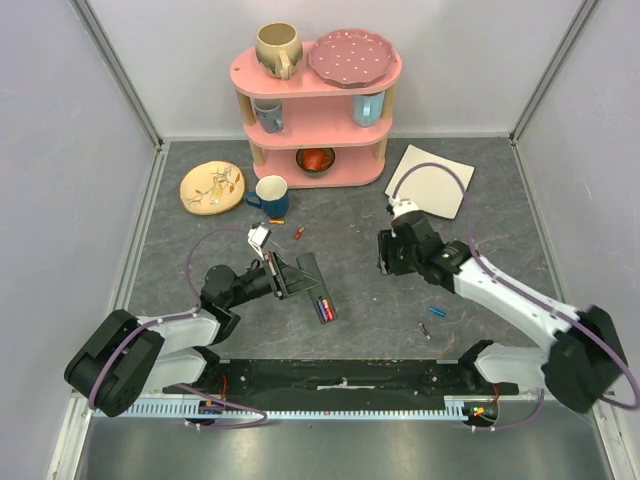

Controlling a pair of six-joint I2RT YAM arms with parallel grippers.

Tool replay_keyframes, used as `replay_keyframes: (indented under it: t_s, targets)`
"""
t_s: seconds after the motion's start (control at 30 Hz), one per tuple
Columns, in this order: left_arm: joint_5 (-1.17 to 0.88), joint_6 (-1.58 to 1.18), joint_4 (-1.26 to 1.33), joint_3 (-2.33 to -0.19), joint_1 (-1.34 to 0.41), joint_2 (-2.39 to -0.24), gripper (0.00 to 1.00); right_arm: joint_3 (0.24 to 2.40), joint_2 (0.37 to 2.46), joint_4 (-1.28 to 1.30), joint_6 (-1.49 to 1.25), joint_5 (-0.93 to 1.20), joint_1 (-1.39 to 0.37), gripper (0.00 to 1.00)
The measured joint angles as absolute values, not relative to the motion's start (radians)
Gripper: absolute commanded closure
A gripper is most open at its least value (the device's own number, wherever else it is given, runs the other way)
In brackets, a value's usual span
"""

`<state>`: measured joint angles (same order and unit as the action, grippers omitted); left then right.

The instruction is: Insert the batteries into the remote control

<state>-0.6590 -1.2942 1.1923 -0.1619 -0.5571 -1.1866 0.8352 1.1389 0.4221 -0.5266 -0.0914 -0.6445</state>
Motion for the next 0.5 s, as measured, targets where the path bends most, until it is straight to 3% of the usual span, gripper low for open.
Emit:
replay_keyframes:
  t_s: [0.2, 0.5]
  targets:
    - [-0.66, -1.293, 1.192, -0.118, -0.557, -1.157, 0.98, 0.808, 1.331, 0.466, -0.451, -0.189, -0.628, 0.3]
    - [-0.665, -1.292, 1.192, -0.088, -0.557, -1.086, 0.98, 0.915, 1.584, 0.419, -0.39, -0.216, -0.585, 0.31]
